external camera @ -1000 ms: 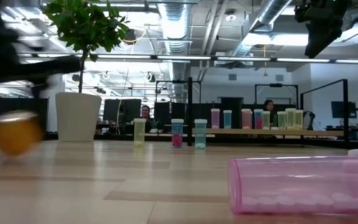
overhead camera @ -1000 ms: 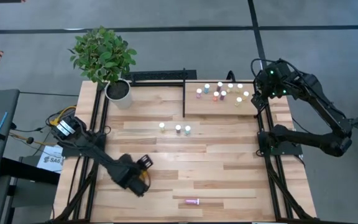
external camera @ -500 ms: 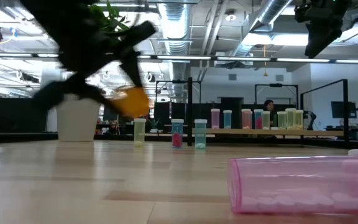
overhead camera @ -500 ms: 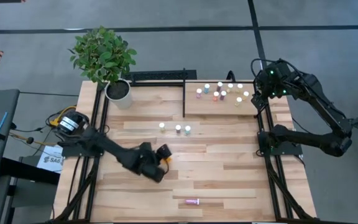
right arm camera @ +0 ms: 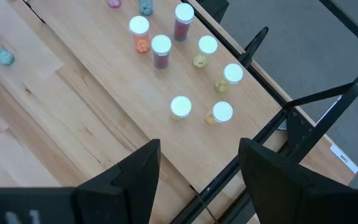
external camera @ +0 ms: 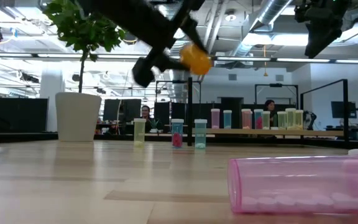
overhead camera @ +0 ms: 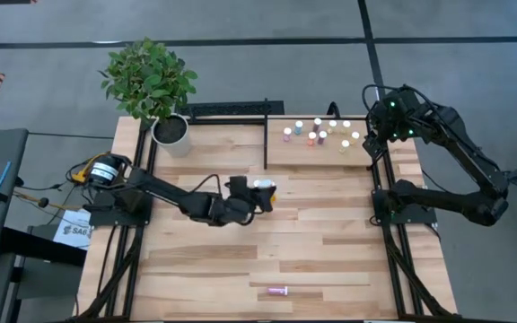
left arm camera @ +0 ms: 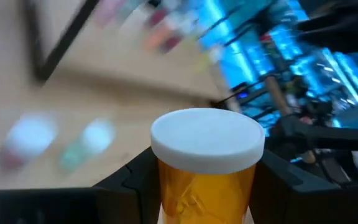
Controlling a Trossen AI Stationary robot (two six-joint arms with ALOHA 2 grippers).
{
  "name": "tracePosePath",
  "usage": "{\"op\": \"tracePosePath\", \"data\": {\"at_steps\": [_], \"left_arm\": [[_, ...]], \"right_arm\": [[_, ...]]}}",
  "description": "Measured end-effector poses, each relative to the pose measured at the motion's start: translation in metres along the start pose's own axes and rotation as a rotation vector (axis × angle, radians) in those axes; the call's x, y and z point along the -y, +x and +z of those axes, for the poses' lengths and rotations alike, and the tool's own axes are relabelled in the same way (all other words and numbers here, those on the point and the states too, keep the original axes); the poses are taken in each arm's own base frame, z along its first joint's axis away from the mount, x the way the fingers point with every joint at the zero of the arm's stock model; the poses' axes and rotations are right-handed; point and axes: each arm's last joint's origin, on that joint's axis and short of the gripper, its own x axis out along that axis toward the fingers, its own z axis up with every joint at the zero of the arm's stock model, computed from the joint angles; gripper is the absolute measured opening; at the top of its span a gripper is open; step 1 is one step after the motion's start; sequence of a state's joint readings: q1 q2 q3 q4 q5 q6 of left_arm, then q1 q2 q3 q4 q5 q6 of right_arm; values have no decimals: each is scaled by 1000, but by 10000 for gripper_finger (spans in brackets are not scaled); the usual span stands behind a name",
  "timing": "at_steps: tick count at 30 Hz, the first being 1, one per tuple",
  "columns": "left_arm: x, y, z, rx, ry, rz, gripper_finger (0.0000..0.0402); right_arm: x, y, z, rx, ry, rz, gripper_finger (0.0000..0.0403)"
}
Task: Pick and place medicine bottles onto shelf by color
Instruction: Move the orange pill bottle to the center of the table
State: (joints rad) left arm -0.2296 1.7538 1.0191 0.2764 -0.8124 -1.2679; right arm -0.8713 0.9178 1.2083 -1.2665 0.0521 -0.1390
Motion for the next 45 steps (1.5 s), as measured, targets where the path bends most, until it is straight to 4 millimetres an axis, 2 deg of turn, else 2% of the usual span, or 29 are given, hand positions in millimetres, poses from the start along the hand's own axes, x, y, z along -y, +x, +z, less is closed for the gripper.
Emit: {"op": "tracePosePath", "data": {"at_steps": [7, 18, 25, 33, 42, 45], "left_arm": [[19, 4, 17, 148, 269, -120, 161], [43, -3, 35, 315, 633, -306, 161], [48, -1, 40, 291, 592, -445, 161], [46, 5, 46, 287, 569, -448, 161], [44, 12, 48, 203, 684, -565, 161], [51, 13, 49, 187, 719, -585, 161]], "right_arm": [[0, 0, 0, 0, 0, 0, 238], [0, 0, 0, 0, 0, 0, 238], [0, 0, 0, 0, 0, 0, 238], [0, 0, 0, 0, 0, 0, 238], [0, 0, 0, 0, 0, 0, 238], [0, 0, 0, 0, 0, 0, 238]]}}
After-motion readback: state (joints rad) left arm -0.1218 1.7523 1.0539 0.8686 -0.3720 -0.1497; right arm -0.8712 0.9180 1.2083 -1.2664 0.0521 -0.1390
